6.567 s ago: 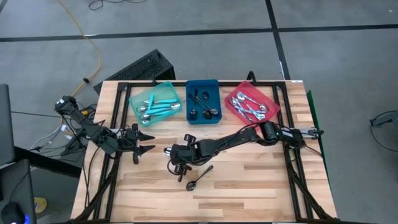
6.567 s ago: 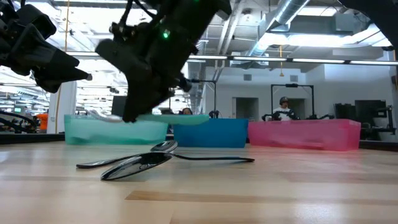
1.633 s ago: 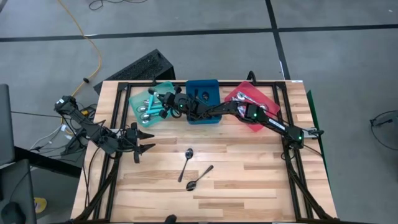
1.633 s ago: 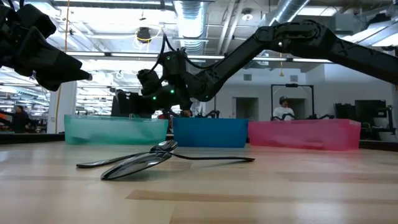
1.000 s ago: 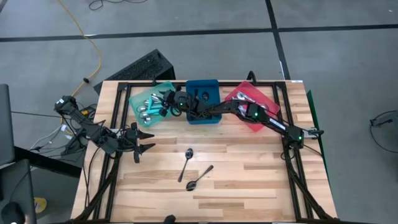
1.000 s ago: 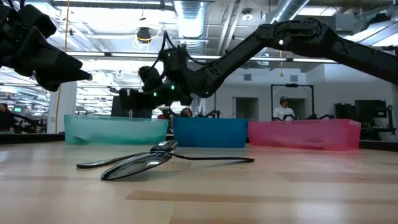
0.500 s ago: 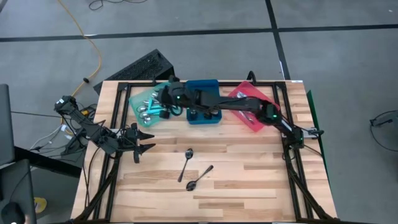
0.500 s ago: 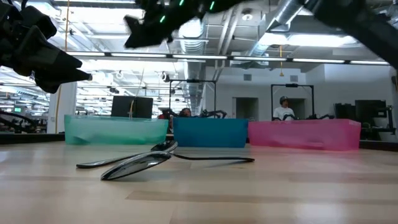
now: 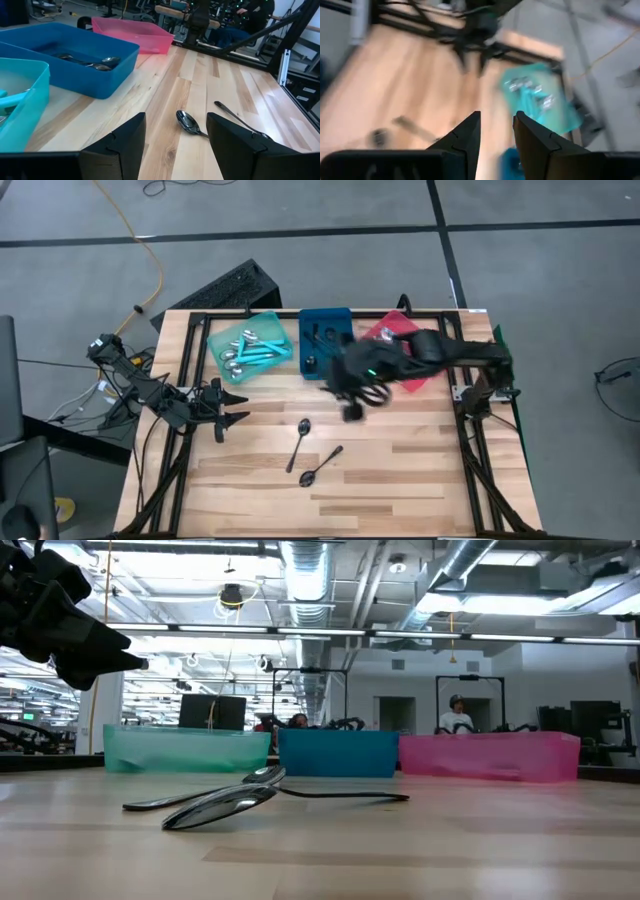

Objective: Sort silverware by color (type)
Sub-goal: Put the black spoon into the blue bin

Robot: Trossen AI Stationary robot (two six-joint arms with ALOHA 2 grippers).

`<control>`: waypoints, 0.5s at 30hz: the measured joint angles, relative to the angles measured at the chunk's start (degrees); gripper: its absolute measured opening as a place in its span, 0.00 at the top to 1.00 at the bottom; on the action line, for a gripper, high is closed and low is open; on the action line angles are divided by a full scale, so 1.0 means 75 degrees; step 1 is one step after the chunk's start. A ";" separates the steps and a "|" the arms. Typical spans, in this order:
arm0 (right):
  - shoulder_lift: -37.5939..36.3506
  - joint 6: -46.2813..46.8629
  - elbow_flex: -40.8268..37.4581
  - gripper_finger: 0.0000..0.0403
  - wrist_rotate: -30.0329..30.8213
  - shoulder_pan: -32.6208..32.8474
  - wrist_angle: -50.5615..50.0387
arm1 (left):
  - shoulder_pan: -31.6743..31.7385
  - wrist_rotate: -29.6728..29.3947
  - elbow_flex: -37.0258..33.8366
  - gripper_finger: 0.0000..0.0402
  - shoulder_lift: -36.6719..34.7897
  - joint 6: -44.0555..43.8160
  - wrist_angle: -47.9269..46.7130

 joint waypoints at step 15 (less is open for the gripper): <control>-0.0269 0.4007 -0.1427 0.66 0.0295 0.3219 -0.2526 | 0.0001 -0.0018 0.0000 0.52 0.0000 -0.0064 0.0000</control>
